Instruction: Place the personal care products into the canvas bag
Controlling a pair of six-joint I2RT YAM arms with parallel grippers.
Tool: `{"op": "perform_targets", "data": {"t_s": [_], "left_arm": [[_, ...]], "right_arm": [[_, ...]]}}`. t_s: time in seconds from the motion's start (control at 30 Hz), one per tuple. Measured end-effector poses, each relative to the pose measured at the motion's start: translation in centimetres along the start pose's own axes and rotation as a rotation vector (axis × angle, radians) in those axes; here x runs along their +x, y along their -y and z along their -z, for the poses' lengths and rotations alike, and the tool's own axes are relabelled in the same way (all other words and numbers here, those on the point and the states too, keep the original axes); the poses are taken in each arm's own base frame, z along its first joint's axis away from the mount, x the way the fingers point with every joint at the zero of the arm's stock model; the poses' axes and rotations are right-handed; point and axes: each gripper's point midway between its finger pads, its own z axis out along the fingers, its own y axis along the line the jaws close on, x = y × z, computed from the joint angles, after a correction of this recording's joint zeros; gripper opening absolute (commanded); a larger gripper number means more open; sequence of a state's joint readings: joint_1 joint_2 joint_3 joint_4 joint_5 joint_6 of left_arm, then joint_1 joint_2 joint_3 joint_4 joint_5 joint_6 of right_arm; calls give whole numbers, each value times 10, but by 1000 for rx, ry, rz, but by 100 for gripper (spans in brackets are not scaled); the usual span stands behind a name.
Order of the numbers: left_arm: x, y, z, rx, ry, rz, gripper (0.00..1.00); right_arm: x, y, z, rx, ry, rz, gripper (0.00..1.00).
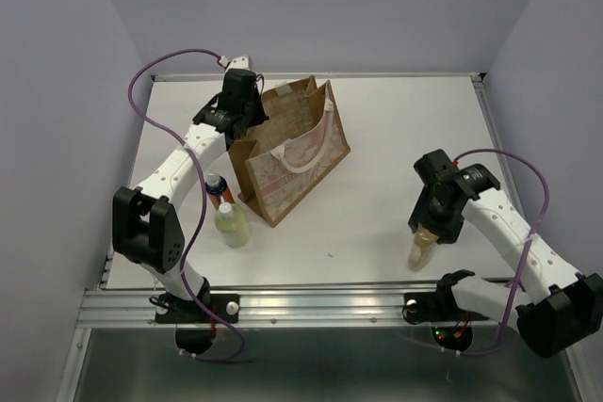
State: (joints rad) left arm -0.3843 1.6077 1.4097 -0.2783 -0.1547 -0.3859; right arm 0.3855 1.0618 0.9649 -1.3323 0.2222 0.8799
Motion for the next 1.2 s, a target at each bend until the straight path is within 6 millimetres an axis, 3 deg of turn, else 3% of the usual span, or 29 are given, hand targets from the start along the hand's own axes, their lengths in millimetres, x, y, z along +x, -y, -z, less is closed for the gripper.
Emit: {"op": "perform_targets", "data": {"t_s": [0.2, 0.4, 0.53, 0.67, 0.87, 1.2], "left_arm": [[0, 0, 0, 0, -1, 0, 0], [0, 0, 0, 1, 0, 0, 0], [0, 0, 1, 1, -3, -1, 0], [-1, 1, 2, 4, -5, -1, 0], [-2, 2, 4, 7, -12, -1, 0], [-4, 5, 8, 14, -25, -3, 0]], "right_arm": [[-17, -6, 13, 11, 13, 122, 1], [-74, -46, 82, -208, 239, 214, 1], [-95, -72, 115, -361, 356, 302, 1], [-102, -92, 130, -460, 400, 391, 1], [-132, -141, 167, -628, 534, 505, 1], [-182, -227, 268, -958, 770, 647, 1]]}}
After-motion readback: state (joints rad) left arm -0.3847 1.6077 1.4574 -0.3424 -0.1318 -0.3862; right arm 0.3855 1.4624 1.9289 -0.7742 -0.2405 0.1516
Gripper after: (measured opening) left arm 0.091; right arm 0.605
